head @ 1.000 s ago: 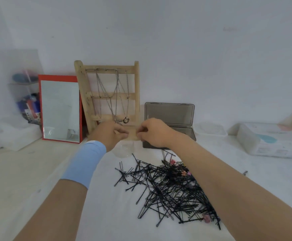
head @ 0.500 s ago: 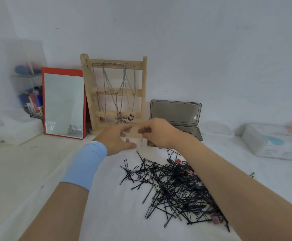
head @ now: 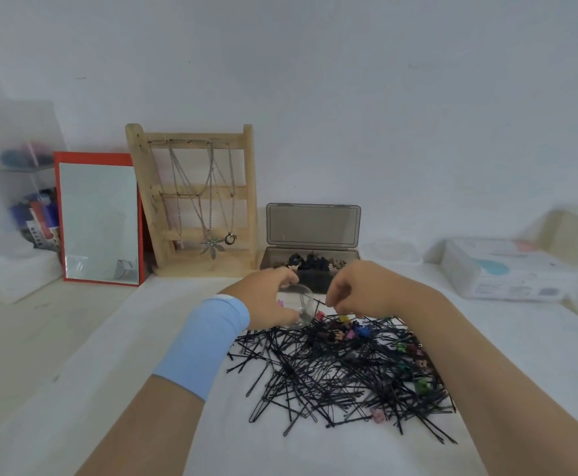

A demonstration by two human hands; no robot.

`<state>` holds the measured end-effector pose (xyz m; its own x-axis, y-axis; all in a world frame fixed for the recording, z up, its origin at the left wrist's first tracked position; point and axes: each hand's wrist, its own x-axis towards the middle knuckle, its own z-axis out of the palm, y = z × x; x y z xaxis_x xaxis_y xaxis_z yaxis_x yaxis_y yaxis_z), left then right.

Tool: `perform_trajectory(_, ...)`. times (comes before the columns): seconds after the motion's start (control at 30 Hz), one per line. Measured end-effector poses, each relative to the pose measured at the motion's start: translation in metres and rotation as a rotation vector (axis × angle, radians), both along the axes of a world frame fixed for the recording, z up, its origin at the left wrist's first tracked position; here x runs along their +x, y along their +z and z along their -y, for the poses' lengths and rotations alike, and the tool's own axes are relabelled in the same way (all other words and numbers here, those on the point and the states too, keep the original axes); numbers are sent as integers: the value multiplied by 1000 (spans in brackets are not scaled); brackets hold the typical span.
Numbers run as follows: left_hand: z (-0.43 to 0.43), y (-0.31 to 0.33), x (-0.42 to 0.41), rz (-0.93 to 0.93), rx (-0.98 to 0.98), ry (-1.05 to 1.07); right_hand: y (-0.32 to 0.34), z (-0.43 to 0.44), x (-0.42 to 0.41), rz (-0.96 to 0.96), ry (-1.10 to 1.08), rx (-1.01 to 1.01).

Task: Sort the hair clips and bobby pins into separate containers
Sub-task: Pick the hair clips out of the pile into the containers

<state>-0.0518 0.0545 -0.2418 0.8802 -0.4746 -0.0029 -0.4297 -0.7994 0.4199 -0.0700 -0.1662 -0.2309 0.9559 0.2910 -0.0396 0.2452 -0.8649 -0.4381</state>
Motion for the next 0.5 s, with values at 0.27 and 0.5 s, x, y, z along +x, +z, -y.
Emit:
perform_trajectory(0.27,24,19,-10,298,45,-61,-9,11,0,-28,19,-93)
perform_trajectory(0.5,66,4,-9,401,546,-133,-8,17,-4,-44,10,-134)
